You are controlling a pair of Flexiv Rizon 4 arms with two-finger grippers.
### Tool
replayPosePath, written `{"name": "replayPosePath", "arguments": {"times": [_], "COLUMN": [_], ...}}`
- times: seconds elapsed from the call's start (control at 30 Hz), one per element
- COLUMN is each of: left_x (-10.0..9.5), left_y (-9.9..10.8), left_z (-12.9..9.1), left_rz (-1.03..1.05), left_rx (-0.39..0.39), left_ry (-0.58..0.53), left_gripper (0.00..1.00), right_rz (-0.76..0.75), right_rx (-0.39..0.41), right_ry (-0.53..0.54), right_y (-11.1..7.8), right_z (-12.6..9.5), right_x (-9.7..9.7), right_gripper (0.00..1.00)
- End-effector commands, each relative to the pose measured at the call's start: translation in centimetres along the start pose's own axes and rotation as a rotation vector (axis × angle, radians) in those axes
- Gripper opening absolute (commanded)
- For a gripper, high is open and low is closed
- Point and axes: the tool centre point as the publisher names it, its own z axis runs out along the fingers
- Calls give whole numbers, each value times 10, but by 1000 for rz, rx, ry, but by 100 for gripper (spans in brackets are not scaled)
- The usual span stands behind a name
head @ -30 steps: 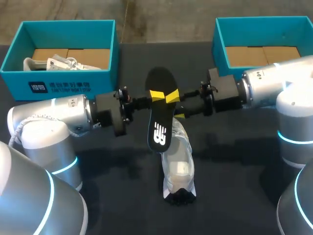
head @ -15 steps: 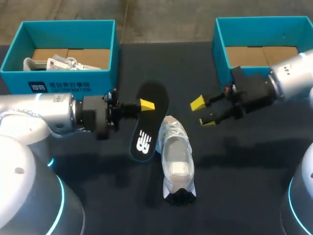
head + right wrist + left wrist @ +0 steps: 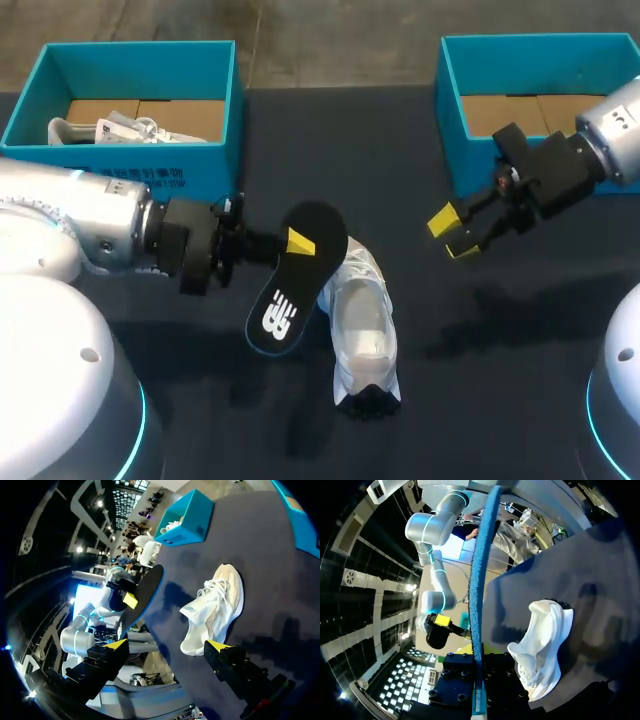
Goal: Take the shoe out of the shoebox, open the shoe tongue, remove and reinsert the insole, then place the shoe into the shoebox
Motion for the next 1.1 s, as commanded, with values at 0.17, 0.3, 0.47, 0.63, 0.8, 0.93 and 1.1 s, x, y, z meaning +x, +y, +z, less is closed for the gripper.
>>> {"name": "replayPosePath", "arguments": {"times": [0.17, 0.3, 0.47, 0.63, 0.8, 0.93, 1.1], "left_x": [-2, -1, 1, 4, 13, 13, 13], "left_y": [0, -4, -27, -45, -59, -59, -59], "left_z": [-2, -3, -8, -14, -15, -15, -15], "left_rz": [-1, -11, -50, -117, -258, -258, -258], "left_rx": [2, 3, -41, -63, -28, -28, -28], "left_ry": [22, 24, 37, 41, 58, 58, 58], "left_gripper": [0, 0, 0, 0, 0, 0, 0], "right_rz": [1, -167, -305, -401, -470, -470, -470], "right_rx": [0, 20, 32, 53, 81, 81, 81], "right_ry": [-5, -78, -130, -172, -194, -194, -194], "right_y": [0, -3, -19, -33, -46, -46, -46], "right_z": [1, 5, 0, -4, -2, -2, -2], "right_x": [1, 12, 2, -10, -24, -24, -24], "right_gripper": [100, 100, 100, 100, 100, 100, 100]}}
